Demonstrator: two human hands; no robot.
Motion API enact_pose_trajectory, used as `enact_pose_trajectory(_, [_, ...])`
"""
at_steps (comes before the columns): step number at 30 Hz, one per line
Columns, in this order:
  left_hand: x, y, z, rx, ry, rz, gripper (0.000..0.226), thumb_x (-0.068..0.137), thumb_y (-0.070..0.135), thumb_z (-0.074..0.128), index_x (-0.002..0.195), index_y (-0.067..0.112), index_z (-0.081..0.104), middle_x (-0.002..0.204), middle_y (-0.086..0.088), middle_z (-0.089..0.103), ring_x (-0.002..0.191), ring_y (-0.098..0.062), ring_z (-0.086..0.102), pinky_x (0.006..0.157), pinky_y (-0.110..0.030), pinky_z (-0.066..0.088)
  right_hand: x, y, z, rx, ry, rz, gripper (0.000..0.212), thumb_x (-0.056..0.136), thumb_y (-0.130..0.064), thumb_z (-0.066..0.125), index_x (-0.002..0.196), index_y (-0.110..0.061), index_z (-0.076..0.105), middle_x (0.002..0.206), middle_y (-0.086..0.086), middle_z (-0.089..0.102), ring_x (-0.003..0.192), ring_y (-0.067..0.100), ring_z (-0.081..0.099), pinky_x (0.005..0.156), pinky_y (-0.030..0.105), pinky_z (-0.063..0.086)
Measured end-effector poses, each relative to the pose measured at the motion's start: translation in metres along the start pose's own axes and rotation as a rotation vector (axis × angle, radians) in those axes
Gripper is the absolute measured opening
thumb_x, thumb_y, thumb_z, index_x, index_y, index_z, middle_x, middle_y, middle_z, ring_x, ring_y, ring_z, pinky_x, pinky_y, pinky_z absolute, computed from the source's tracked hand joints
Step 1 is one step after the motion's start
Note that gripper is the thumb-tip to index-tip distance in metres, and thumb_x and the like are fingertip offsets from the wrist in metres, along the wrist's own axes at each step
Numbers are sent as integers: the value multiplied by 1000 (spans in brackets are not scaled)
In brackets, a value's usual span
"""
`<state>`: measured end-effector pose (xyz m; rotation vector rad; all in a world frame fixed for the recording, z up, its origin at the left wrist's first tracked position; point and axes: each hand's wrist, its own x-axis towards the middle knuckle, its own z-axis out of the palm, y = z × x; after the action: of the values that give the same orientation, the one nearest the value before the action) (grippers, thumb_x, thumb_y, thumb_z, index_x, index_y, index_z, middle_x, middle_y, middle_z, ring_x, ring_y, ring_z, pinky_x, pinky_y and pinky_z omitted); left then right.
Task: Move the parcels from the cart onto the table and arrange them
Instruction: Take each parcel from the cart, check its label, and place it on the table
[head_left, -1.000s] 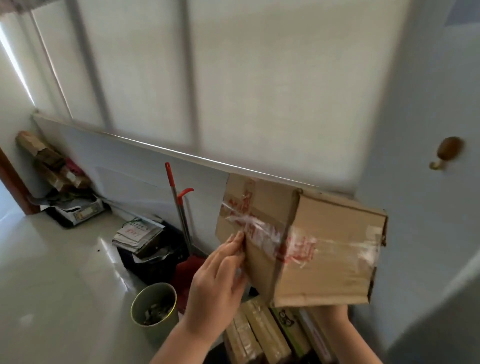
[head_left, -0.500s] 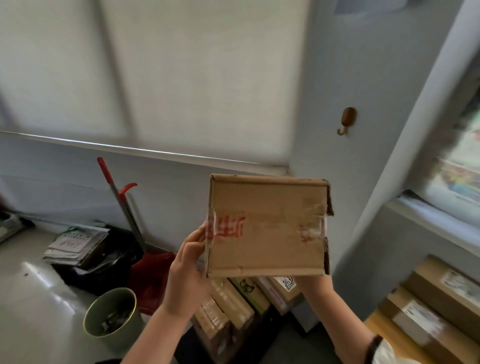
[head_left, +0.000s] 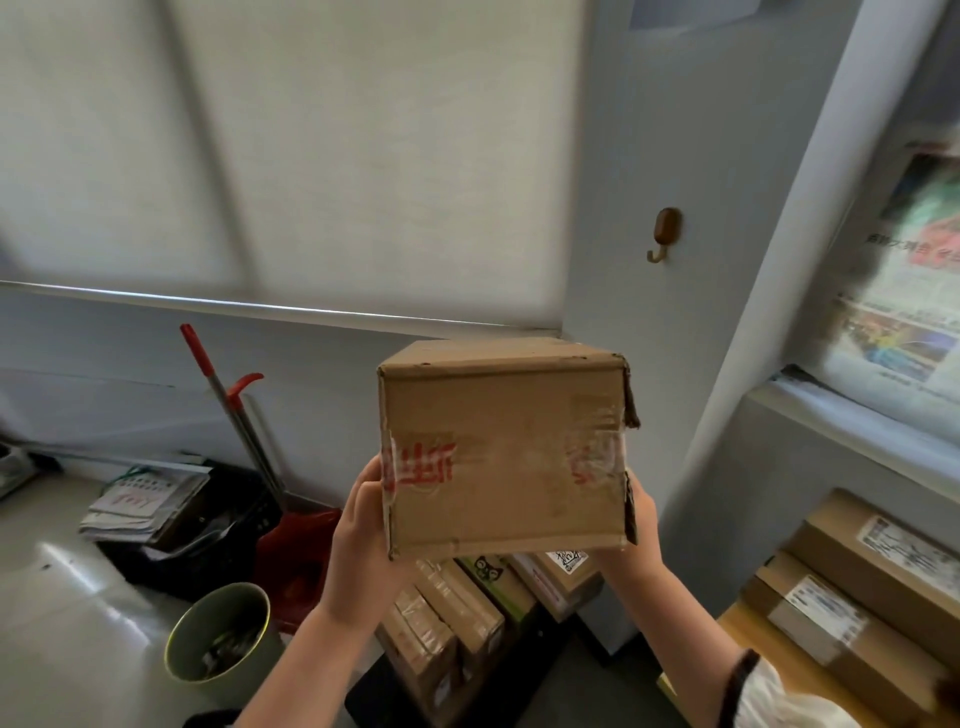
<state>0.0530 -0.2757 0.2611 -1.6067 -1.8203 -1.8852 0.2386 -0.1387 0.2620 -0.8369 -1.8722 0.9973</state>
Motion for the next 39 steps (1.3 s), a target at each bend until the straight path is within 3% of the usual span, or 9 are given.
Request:
enact_pose_trajectory(2, [4,5,-3,7,5,-44,23,85,38,65,102,29,51,106,42,53,93,-4,58,76,-6,47,2,-7,4,-36,68,-60,23,68,-28,63,88,-17,68,81,-1,65,74,18,56,67,44,53])
enact_pose_trajectory(6, [19,24,-9,124,7,145,33,87,55,51,98,24,50,108,31,55,97,17,53,75,0,43,12,-13,2,-54,149,-90,45,70,11,70,77,-30,53,80,-13,53,65,4,49,63,30,44])
enact_pose_trajectory(9, [32,32,-10,209,40,63,31,78,42,66,98,24,50,100,19,59,91,8,60,71,-11,51,13,-28,-10,-27,149,-146,39,80,1,67,93,-33,55,100,-15,56,93,2,56,80,19,49])
enact_pose_trajectory(12, [35,41,3,221,-12,-215,22,80,32,69,89,23,51,93,17,63,81,-3,62,66,-26,53,1,-36,-26,126,30,84,26,86,-13,63,99,-33,55,109,-8,62,103,12,61,85,33,55])
enact_pose_trajectory(17, [8,23,49,131,-240,-585,20,86,43,61,87,23,57,86,5,68,81,-13,65,73,-39,55,-36,-14,-67,44,-74,460,21,90,-33,57,112,-35,54,103,-8,66,92,10,65,78,30,57])
enact_pose_trajectory(23, [-46,35,130,54,-410,-724,16,87,35,62,85,20,57,84,2,68,80,-13,64,69,-32,51,-81,32,-131,97,-32,680,25,92,-31,56,116,-33,55,104,-10,68,97,9,64,85,32,56])
enact_pose_trajectory(29, [-86,84,236,-54,-543,-787,18,87,30,63,97,17,56,93,1,65,86,-15,61,66,-28,46,-128,83,-231,98,58,824,38,91,-28,56,126,-41,46,116,-10,61,110,11,56,98,38,47])
enact_pose_trajectory(33, [-136,142,322,-169,-651,-970,30,85,29,66,108,21,49,100,-2,63,92,-19,61,82,-43,52,-173,107,-335,120,47,909,45,92,-25,55,124,-52,36,112,-13,61,107,10,57,90,33,50])
enact_pose_trajectory(39, [-201,252,444,-278,-881,-951,37,88,29,62,118,20,43,100,4,58,91,-9,55,73,-33,49,-259,126,-491,78,189,991,46,92,-26,56,129,-48,39,114,-11,64,112,11,54,100,39,41])
